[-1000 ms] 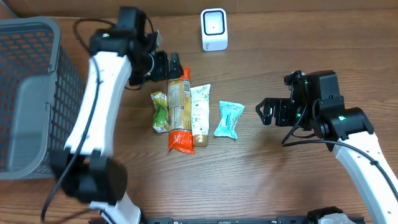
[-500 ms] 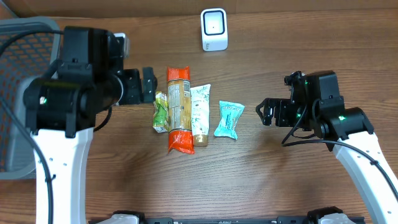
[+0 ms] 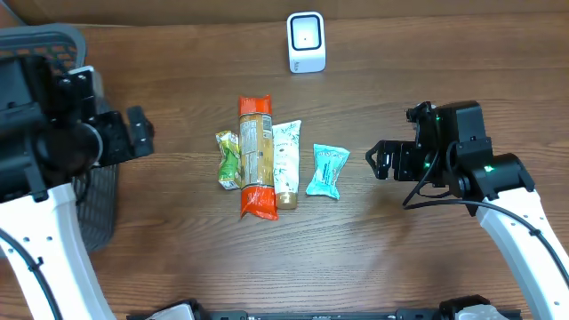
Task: Scan the item barcode
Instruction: 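Withdraw the left gripper to hover above the basket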
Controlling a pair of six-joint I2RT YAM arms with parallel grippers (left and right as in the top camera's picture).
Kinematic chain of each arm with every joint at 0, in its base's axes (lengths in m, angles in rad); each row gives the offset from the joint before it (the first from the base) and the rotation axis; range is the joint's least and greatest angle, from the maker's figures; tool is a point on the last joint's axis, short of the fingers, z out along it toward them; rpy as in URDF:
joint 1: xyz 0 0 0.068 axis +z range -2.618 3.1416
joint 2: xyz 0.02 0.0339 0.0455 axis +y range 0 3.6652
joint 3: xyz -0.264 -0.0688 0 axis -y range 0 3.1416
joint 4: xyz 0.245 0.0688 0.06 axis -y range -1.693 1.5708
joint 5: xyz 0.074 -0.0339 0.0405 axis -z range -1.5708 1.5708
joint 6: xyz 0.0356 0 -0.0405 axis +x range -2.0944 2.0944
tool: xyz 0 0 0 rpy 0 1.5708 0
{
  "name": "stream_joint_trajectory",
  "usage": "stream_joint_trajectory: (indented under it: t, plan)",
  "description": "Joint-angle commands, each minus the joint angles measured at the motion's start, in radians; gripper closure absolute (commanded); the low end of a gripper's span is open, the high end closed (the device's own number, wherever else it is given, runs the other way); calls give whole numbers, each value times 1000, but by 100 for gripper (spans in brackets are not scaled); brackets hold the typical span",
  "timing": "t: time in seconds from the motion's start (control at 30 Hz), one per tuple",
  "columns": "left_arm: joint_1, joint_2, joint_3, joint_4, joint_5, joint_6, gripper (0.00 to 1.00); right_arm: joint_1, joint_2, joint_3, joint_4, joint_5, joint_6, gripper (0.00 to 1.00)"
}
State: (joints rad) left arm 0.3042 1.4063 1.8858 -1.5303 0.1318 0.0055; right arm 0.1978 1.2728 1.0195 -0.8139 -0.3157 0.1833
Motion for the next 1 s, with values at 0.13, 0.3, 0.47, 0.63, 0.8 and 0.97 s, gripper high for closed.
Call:
stream_joint_trajectory:
  t: [0.13, 0.3, 0.47, 0.63, 0.8, 0.97]
  plan:
    - [62, 2, 6, 13, 72, 73, 0, 4, -2, 20, 21, -53, 24, 0]
    - [62, 8, 6, 19, 72, 73, 0, 5, 14, 20, 25, -59, 58, 0]
    - [62, 12, 6, 26, 71, 73, 0, 8, 99, 19, 57, -152, 62, 1]
    - [62, 12, 6, 26, 71, 73, 1, 98, 192, 21, 148, -132, 138, 10]
    - [62, 12, 6, 26, 71, 73, 0, 253, 258, 60, 193, 116, 165, 10]
    - [62, 12, 6, 26, 71, 73, 0, 353, 325, 90, 212, 262, 114, 10]
